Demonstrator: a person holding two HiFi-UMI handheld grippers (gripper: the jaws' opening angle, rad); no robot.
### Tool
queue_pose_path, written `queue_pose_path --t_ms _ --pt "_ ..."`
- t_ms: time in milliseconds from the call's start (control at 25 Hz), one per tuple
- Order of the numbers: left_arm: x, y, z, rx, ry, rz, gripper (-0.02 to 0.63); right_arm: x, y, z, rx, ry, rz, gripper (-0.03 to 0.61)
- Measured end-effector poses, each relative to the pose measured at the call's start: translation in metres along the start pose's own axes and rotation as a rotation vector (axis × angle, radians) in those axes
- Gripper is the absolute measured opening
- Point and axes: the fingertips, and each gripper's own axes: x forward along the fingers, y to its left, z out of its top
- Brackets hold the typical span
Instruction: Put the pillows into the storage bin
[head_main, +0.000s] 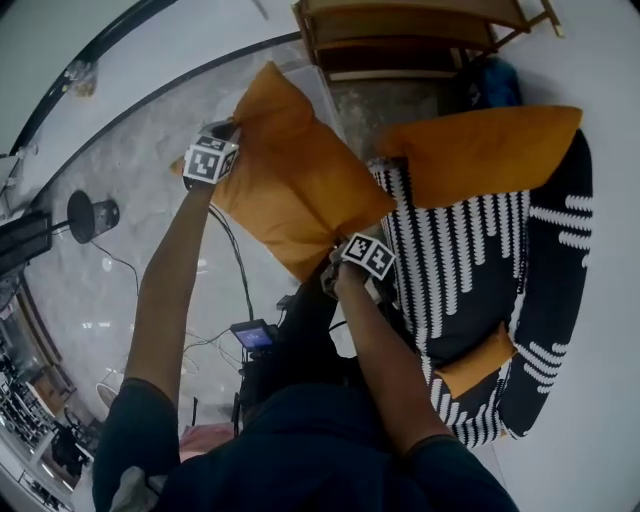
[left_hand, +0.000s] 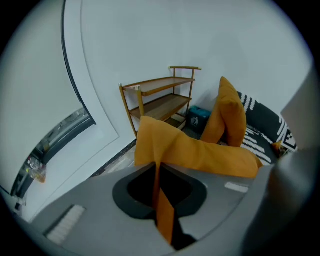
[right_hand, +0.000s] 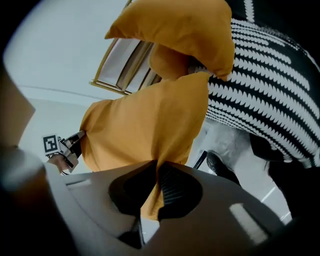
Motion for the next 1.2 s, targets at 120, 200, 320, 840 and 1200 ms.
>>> queue_pose_path --t_ms 120,200,320,840,1200 --pt "0.02 0.023 -0.013 0.048 0.057 -0.001 0.015 0.036 0.007 -0.014 0.061 0.033 -0.014 0.021" --pt "0.035 0.033 -0.021 0.07 0.093 -0.004 0.015 0.055 0.009 -0.023 0.085 0.058 -0.032 0.021" --pt "0.054 0.048 -0.018 0.108 0.104 0.009 0.015 0.081 0.013 -0.039 0.094 0.105 -0.056 0.021" --pt "0.087 0.06 -0.043 0.099 0.154 0.007 0.095 0.124 -0.002 -0.074 0.052 0.324 -0.175 0.176" --pt "0.068 -0.027 -0.012 -0.005 0.026 -0.081 0.086 0.08 0.06 -0.009 -0.22 0.214 -0.028 0.176"
